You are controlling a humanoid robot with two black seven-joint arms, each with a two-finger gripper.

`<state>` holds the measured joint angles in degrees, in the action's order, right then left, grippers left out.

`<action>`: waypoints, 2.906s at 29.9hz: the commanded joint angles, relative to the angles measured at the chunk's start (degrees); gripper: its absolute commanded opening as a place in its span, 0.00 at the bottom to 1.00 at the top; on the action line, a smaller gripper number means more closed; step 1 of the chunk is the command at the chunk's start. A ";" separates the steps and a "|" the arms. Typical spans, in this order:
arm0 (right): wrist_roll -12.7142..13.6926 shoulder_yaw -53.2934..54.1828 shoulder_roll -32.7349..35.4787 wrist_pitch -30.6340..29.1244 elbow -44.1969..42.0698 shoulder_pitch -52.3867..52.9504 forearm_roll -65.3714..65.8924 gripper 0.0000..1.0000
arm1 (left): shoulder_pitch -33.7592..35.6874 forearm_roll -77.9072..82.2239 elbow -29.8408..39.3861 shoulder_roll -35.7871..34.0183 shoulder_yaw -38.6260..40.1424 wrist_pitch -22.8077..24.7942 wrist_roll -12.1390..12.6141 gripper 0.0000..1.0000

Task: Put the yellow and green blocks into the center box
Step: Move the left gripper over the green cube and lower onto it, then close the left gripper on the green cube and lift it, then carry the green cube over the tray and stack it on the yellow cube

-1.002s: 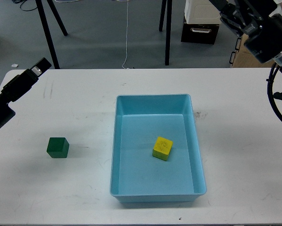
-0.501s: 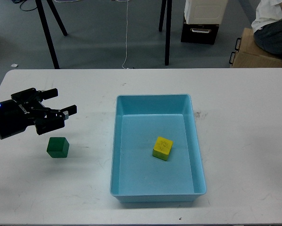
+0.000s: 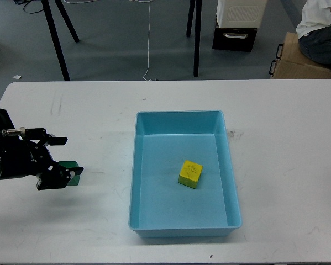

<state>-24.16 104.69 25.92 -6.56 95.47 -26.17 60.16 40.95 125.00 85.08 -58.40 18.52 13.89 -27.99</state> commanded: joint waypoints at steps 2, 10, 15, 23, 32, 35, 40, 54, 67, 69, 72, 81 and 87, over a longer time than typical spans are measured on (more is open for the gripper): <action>-0.10 0.25 -0.43 1.02 -0.20 -2.13 -1.53 0.98 | 2.11 0.00 -5.27 2.94 -3.22 -0.09 -0.01 0.99; -0.27 0.25 -0.69 1.90 -0.28 -2.66 -1.80 0.98 | 5.10 0.00 -11.34 7.07 -7.71 -0.53 -0.01 0.99; -0.27 0.25 -0.78 1.99 -0.37 -2.66 -1.71 0.98 | 6.50 0.00 -13.98 8.13 -10.34 -0.61 -0.01 0.99; -0.27 0.16 -0.78 1.99 -0.37 -2.75 -1.80 0.98 | 6.86 0.00 -16.79 10.41 -12.90 -0.53 -0.01 0.93; -0.27 0.16 -0.78 1.99 -0.37 -2.75 -1.71 0.98 | 8.26 0.00 -18.99 12.70 -15.35 -0.53 -0.01 0.66; -0.27 0.08 -0.78 2.43 -0.37 -2.75 -1.80 0.98 | 8.70 0.00 -19.25 12.96 -16.50 -0.88 -0.01 0.56; -0.27 0.08 -0.78 2.60 -0.37 -2.75 -1.80 0.98 | 9.23 0.00 -19.43 12.96 -16.41 -1.67 -0.01 0.40; -0.27 -0.10 -0.87 2.60 -1.07 -3.36 -1.71 0.98 | 23.28 0.00 -16.80 10.86 -15.97 -1.23 -0.01 0.24; -0.27 -0.71 -1.31 2.60 -2.31 -4.07 -1.80 0.98 | 37.09 0.00 2.01 17.69 -16.32 13.69 -0.01 0.23; -0.27 -1.06 -1.39 2.60 -2.39 -4.15 -1.80 0.98 | 37.88 0.00 2.02 21.30 -16.41 14.11 -0.01 0.23; -0.27 -1.59 -2.27 2.60 -2.31 -4.07 -1.80 0.98 | 38.94 0.00 0.44 28.23 -16.50 14.11 -0.01 0.23; -0.27 -2.03 -2.54 2.52 -2.31 -3.89 -1.80 0.98 | 38.32 0.00 -11.76 44.51 -21.32 14.11 -0.01 0.24; -0.27 -2.03 -2.54 2.52 -2.39 -3.80 -1.80 0.98 | 37.10 0.00 -20.21 50.32 -23.27 14.11 -0.01 0.25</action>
<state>-24.43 102.66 23.38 -4.03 93.14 -29.97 58.35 78.95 125.00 67.88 -9.86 -4.07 28.01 -28.00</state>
